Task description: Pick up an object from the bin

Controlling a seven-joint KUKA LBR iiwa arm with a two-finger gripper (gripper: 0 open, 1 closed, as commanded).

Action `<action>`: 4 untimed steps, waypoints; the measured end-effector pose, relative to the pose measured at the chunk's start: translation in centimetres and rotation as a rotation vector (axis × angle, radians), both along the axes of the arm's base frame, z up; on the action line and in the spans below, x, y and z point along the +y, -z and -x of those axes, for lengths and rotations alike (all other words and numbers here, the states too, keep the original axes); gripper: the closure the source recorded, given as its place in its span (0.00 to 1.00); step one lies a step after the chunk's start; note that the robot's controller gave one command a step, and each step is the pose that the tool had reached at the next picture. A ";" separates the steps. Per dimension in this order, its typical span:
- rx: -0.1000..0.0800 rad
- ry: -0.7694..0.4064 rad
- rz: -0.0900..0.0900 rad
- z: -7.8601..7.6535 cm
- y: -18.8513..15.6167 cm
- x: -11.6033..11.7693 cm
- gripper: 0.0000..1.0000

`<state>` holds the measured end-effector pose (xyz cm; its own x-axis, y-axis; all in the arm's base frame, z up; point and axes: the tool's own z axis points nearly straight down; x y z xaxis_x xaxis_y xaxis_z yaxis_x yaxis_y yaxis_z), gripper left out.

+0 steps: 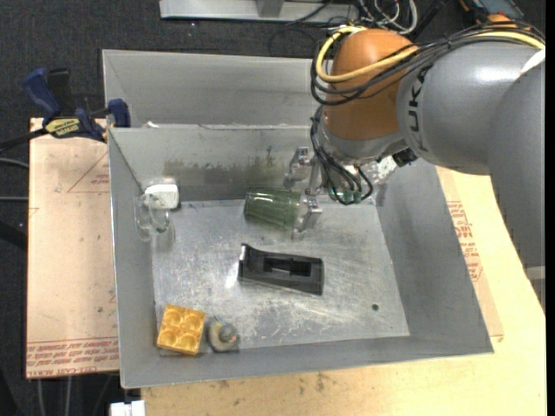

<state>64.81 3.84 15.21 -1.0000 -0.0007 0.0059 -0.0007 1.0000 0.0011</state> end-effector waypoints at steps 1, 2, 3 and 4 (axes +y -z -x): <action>-0.007 0.000 0.000 -0.2 -0.5 0.0 0.00; -0.013 0.094 -0.001 0.8 3.3 0.0 0.00; -0.013 0.016 0.001 1.2 6.8 1.0 0.00; -0.011 0.124 0.002 0.8 7.4 1.5 0.00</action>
Offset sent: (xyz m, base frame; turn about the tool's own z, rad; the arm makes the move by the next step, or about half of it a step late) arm -0.0227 -0.0004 -0.0821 0.2024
